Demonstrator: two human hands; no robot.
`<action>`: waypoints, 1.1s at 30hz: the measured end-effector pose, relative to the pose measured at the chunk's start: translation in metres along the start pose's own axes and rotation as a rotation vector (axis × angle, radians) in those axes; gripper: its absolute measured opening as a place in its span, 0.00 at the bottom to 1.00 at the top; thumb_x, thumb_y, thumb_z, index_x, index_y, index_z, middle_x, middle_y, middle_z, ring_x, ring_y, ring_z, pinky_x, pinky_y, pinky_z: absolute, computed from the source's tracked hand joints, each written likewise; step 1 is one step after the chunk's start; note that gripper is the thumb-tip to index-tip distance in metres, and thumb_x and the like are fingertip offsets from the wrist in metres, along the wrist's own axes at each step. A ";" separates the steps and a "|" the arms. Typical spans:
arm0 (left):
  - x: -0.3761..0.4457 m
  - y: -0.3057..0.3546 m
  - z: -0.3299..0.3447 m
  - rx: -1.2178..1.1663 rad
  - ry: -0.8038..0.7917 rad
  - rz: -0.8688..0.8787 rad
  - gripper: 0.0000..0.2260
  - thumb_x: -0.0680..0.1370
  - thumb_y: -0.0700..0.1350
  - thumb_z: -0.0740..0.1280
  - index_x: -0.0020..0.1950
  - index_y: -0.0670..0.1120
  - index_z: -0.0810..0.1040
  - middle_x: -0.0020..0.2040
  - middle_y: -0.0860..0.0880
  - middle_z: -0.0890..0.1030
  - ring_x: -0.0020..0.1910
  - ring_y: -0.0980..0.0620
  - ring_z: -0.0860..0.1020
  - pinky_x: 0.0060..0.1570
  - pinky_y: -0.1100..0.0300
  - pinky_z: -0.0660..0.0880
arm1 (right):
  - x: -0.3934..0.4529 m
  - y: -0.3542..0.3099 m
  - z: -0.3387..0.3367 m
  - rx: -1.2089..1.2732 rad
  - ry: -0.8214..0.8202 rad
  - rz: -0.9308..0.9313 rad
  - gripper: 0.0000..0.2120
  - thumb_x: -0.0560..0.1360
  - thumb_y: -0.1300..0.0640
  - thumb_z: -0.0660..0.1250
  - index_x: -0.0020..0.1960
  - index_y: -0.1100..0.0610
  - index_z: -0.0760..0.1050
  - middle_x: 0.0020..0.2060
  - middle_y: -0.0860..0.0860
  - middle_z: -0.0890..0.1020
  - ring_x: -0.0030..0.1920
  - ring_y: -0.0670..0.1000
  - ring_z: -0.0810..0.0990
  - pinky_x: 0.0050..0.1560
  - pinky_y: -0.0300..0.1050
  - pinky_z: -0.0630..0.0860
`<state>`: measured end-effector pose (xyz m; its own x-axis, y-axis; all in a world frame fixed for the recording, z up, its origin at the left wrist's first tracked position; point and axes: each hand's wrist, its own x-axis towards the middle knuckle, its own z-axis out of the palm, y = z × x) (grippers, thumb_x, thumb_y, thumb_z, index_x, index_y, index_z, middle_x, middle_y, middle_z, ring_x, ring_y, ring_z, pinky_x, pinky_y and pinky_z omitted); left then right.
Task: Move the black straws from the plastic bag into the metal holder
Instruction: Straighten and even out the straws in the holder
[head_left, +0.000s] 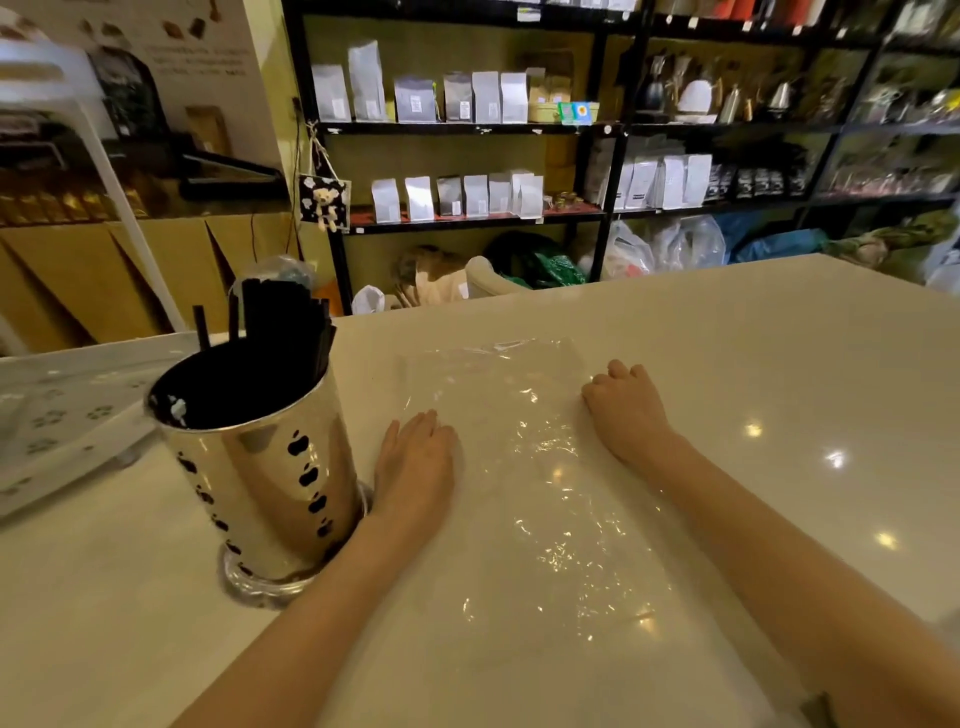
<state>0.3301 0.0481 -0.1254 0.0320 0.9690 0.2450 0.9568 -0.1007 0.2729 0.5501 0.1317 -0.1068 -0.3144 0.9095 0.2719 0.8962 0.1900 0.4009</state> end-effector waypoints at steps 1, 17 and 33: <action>0.000 0.005 -0.006 -0.048 0.028 0.003 0.18 0.78 0.37 0.52 0.67 0.43 0.66 0.73 0.43 0.63 0.72 0.49 0.59 0.71 0.56 0.46 | 0.002 -0.005 -0.009 0.010 -0.030 -0.011 0.08 0.71 0.65 0.63 0.48 0.57 0.76 0.46 0.51 0.81 0.53 0.55 0.74 0.48 0.46 0.67; -0.031 -0.013 -0.200 -0.377 0.370 0.289 0.22 0.73 0.54 0.63 0.66 0.53 0.67 0.58 0.62 0.71 0.55 0.68 0.69 0.53 0.75 0.66 | 0.007 -0.120 -0.173 1.809 -0.285 -0.535 0.24 0.68 0.50 0.67 0.59 0.34 0.63 0.58 0.32 0.71 0.59 0.32 0.69 0.54 0.32 0.72; -0.036 -0.078 -0.203 -0.463 -0.111 0.056 0.20 0.75 0.59 0.58 0.63 0.52 0.68 0.60 0.50 0.71 0.61 0.54 0.69 0.64 0.51 0.68 | 0.016 -0.143 -0.208 1.720 -0.257 -0.603 0.07 0.69 0.47 0.68 0.46 0.41 0.75 0.43 0.43 0.83 0.47 0.40 0.82 0.48 0.34 0.78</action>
<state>0.1954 -0.0248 0.0337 0.1347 0.9750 0.1768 0.7244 -0.2186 0.6538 0.3514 0.0425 0.0225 -0.7741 0.5786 0.2569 0.0363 0.4457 -0.8945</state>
